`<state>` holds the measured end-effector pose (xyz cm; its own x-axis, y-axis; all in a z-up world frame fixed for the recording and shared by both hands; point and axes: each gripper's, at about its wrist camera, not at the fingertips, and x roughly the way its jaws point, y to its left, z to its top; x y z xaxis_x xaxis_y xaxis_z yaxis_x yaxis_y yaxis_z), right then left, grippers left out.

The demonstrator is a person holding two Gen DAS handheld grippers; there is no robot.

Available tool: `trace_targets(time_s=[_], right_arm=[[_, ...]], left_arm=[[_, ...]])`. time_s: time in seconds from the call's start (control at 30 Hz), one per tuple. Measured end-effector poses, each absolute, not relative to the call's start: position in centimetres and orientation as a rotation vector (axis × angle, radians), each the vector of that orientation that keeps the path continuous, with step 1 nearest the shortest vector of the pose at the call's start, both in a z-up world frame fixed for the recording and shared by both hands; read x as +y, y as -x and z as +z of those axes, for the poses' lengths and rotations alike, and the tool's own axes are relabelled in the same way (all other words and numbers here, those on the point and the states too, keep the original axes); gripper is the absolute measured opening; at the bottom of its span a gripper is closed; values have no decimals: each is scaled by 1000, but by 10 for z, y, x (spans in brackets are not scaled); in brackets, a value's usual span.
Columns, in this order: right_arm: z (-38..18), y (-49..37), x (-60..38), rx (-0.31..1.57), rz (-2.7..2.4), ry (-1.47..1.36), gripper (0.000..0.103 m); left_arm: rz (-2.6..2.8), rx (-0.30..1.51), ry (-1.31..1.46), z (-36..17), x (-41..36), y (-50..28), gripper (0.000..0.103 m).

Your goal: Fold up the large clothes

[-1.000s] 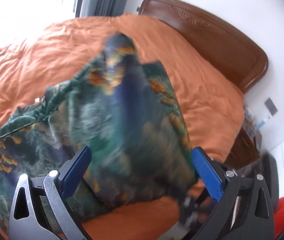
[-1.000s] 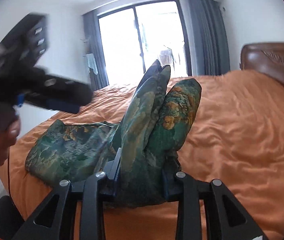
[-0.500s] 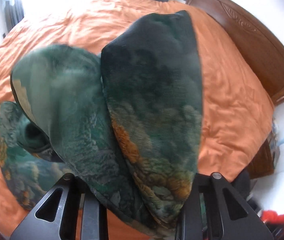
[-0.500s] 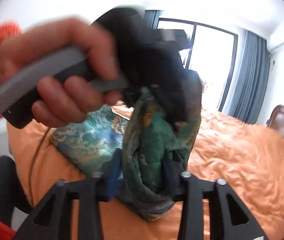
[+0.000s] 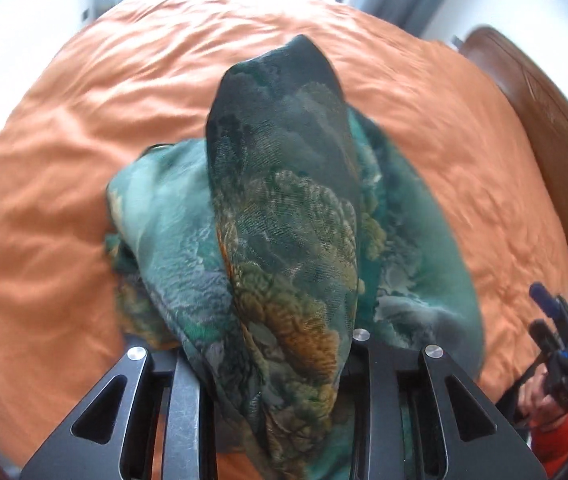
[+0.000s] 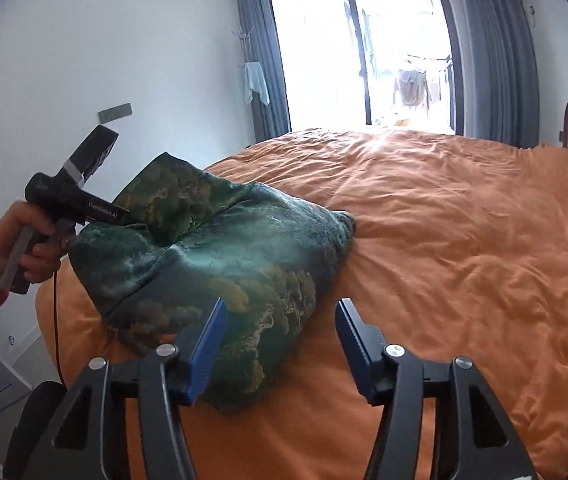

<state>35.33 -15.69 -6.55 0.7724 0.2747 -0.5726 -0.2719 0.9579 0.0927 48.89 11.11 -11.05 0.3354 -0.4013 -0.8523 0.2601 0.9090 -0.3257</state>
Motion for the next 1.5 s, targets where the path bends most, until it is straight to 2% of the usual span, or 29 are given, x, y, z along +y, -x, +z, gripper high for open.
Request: trace_targets(time_s=[0.13, 0.23, 0.33, 0.5, 0.63, 0.8, 1.03, 1.1, 1.27, 1.43, 1.5], right_arm=[[-95, -397, -95, 662, 416, 35, 52], [-140, -426, -54, 758, 459, 78, 53], [-181, -443, -40, 817, 409, 110, 54], [-206, -458, -38, 845, 360, 115, 54], [-201, -454, -30, 846, 333, 139, 54], [-161, -435, -33, 839, 329, 126, 54], [-96, -415, 5, 682, 382, 19, 54], [-105, -421, 37, 704, 441, 42, 54], [-176, -434, 87, 835, 461, 167, 55], [-149, -406, 75, 720, 439, 137, 56], [-135, -395, 60, 686, 443, 102, 63]], left_arm=[[-475, 1157, 242, -136, 132, -493, 33], [-475, 1151, 222, -154, 148, -504, 37], [-514, 1162, 300, -176, 160, -516, 39], [-557, 1142, 430, -204, 180, -521, 40], [-573, 1119, 413, -181, 185, -503, 47], [-541, 1033, 376, -135, 209, -468, 70], [-466, 995, 375, -120, 251, -430, 71], [-441, 985, 401, -118, 261, -425, 71], [-380, 973, 410, -118, 269, -409, 76], [-430, 928, 427, -114, 255, -406, 81], [-467, 906, 439, -112, 244, -411, 82]])
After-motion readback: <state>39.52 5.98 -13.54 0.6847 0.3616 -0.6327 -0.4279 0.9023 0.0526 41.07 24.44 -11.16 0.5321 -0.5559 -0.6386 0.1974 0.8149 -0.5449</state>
